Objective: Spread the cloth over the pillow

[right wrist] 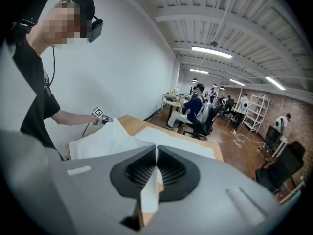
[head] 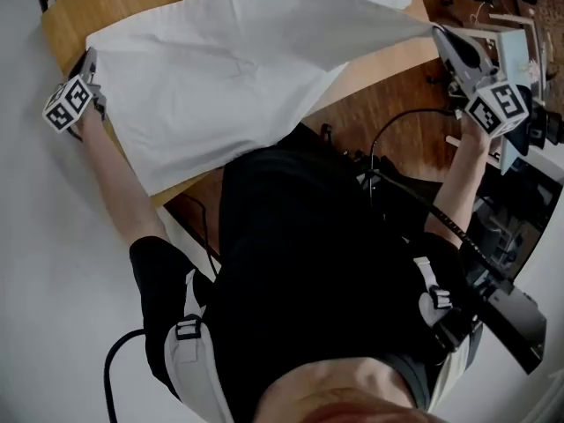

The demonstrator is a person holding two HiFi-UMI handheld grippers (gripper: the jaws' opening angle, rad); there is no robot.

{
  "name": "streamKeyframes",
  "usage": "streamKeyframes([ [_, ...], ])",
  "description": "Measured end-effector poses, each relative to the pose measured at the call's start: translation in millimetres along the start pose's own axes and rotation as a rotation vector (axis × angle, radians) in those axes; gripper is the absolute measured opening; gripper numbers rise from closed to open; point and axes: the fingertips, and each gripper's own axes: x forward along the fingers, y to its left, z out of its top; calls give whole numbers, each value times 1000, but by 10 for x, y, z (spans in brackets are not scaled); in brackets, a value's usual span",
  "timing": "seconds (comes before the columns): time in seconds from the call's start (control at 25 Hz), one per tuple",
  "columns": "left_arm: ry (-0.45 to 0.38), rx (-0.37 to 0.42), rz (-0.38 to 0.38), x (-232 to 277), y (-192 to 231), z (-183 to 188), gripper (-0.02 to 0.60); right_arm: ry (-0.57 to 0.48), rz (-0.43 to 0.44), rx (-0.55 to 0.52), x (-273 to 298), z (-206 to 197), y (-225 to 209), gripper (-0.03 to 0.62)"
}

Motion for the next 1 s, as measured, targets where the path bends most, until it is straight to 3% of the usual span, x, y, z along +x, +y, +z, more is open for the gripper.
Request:
streamKeyframes([
  [0.16, -489, -70, -48, -1253, -500, 532, 17, -100, -114, -33, -555, -2, -127, 6],
  [0.36, -950, 38, -99, -2801, -1898, 718, 17, -356, -356, -106, -1726, -134, -749, 6],
  [0.48, -1210, 58, -183, -3160, -2814, 775, 17, -565, -517, -245, -2277, -19, -1339, 6],
  [0.6, -1319, 69, -181, -3226, -3551, 1216, 17, -651, -594, -258, -2574, 31, -2183, 6],
  [0.76, -1412, 40, -217, -3755, -4079, 1814, 17, -801, -606, -60, -3271, 94, -2730, 6],
  [0.88, -1406, 73, -229, -3990, -4525, 2050, 17, -867, -587, 4, -3841, -221, -3092, 6],
  [1.0, -1371, 113, -240, -4022, -4898, 2178, 17, -828, -565, 17, -3751, -170, -3276, 6],
])
